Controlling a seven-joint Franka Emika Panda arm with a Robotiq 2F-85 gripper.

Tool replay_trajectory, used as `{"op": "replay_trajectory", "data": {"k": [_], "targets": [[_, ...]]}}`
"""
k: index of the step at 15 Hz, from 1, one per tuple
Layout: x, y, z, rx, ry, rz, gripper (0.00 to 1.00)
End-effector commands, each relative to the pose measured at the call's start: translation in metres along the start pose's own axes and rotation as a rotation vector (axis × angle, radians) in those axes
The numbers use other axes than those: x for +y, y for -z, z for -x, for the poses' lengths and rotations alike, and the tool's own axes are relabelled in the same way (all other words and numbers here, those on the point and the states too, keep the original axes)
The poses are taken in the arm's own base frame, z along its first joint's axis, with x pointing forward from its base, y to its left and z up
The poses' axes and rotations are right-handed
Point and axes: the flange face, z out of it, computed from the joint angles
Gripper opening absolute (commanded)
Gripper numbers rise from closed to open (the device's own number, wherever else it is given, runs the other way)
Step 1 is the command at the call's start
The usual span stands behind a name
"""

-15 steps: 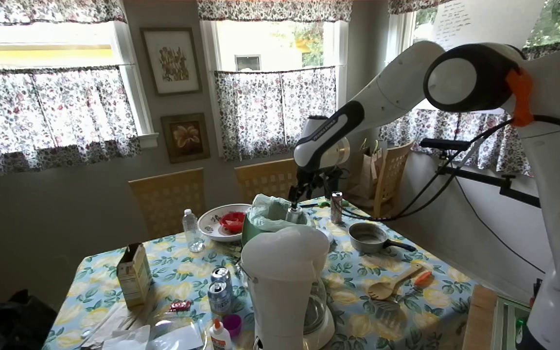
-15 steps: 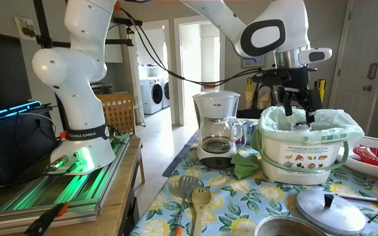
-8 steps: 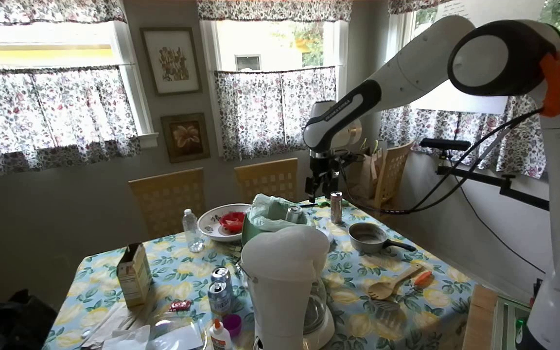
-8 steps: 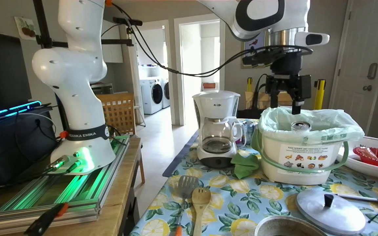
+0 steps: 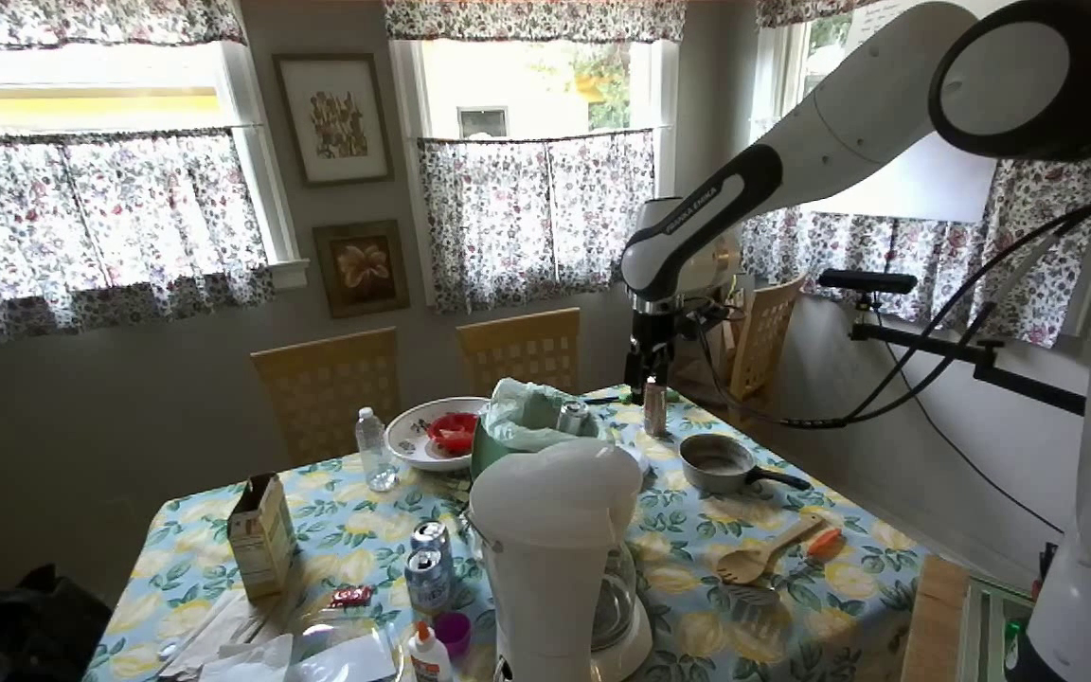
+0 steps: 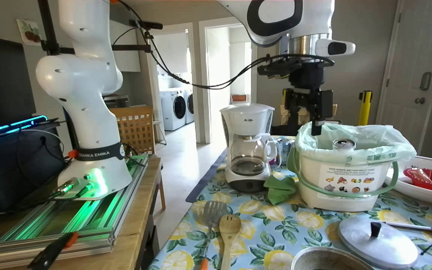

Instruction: Put the can into the bin

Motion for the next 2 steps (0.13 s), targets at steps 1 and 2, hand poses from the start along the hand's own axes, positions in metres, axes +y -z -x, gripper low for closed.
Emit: {"op": "replay_trajectory", "data": {"k": [1, 2], "targets": [[0.0005, 0.0006, 0.0035, -0.002, -0.004, -0.002, 1.0], [0.0004, 0.0018, 0.0056, -0.002, -0.006, -0.002, 1.0]]}}
